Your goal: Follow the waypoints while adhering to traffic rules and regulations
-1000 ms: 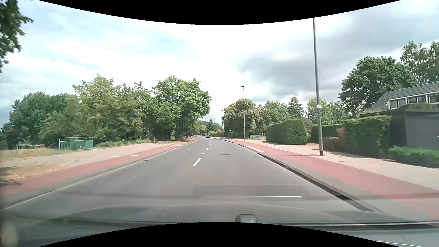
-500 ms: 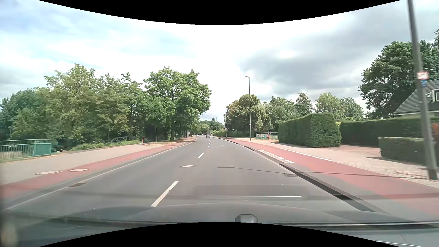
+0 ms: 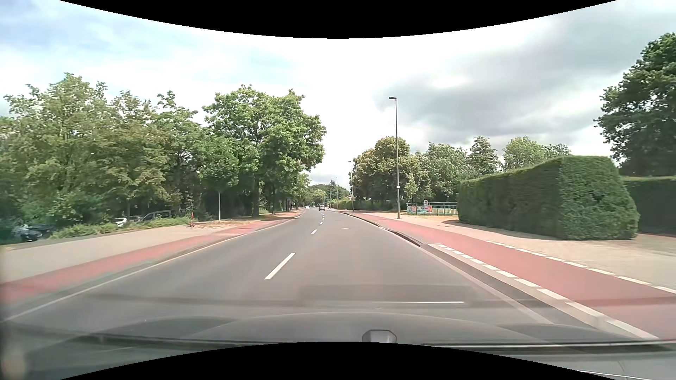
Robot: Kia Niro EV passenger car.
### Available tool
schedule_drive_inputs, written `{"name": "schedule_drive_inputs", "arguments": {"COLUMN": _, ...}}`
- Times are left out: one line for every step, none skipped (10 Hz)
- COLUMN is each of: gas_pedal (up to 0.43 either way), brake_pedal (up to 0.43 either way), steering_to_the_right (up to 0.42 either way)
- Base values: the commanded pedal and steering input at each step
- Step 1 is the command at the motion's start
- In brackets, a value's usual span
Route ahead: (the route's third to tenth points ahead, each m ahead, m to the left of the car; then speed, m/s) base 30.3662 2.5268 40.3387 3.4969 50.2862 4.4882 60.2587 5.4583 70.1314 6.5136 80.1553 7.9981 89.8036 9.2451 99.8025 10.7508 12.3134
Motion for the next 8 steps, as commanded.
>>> {"name": "schedule_drive_inputs", "arguments": {"gas_pedal": 0.150, "brake_pedal": 0.018, "steering_to_the_right": -0.014}}
{"name": "schedule_drive_inputs", "arguments": {"gas_pedal": 0.150, "brake_pedal": 0.018, "steering_to_the_right": -0.016}}
{"name": "schedule_drive_inputs", "arguments": {"gas_pedal": 0.150, "brake_pedal": 0.018, "steering_to_the_right": -0.017}}
{"name": "schedule_drive_inputs", "arguments": {"gas_pedal": 0.150, "brake_pedal": 0.018, "steering_to_the_right": -0.017}}
{"name": "schedule_drive_inputs", "arguments": {"gas_pedal": 0.150, "brake_pedal": 0.018, "steering_to_the_right": -0.017}}
{"name": "schedule_drive_inputs", "arguments": {"gas_pedal": 0.150, "brake_pedal": 0.018, "steering_to_the_right": -0.017}}
{"name": "schedule_drive_inputs", "arguments": {"gas_pedal": 0.150, "brake_pedal": 0.018, "steering_to_the_right": -0.017}}
{"name": "schedule_drive_inputs", "arguments": {"gas_pedal": 0.150, "brake_pedal": 0.018, "steering_to_the_right": -0.016}}
